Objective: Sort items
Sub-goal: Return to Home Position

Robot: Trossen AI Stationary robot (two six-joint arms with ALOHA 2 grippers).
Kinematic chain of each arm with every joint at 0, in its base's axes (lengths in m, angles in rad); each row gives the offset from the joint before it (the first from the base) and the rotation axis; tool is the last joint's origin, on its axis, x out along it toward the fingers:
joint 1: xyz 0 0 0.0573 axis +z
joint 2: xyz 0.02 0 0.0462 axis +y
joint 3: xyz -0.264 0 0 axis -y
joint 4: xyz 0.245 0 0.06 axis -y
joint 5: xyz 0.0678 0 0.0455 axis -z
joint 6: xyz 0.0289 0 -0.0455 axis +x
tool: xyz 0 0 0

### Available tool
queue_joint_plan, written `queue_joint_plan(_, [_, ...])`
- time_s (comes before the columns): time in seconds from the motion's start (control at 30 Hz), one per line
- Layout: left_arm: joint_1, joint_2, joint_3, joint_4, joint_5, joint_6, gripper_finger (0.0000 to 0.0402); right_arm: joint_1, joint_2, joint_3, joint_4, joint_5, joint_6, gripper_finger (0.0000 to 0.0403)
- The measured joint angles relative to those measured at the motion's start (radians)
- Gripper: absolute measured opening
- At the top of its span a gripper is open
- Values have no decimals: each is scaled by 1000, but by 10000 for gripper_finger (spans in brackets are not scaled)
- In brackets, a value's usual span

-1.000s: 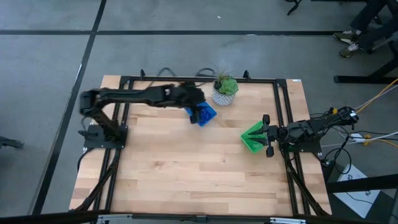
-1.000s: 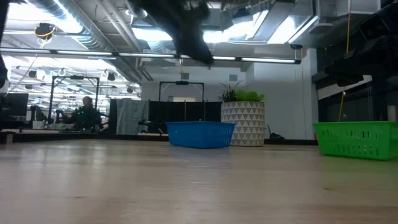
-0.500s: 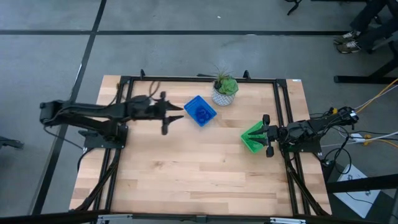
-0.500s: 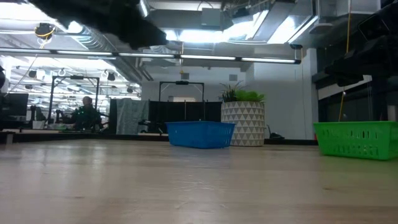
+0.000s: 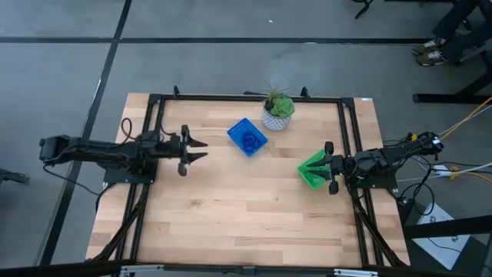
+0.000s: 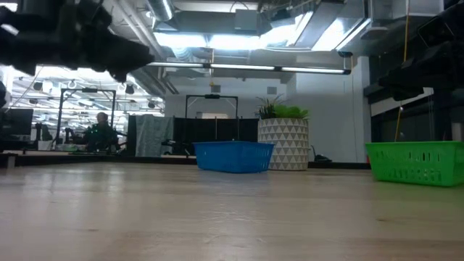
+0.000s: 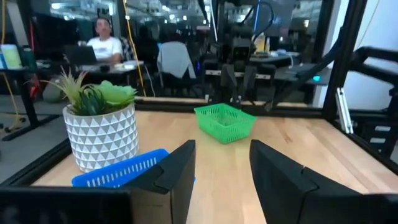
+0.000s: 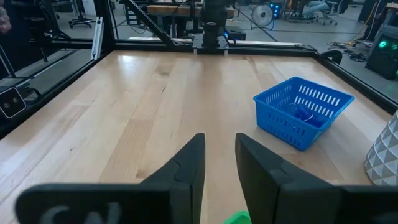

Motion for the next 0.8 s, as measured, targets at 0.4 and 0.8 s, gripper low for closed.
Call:
queue_joint_plan(0.4, [0,-116,-79,-25,-32,-37,149,0,0,0,0,0,0,90])
queue_joint_plan(0.8, [35,-450,-79,-310,-10,-46,144,0,0,0,0,0,0,90])
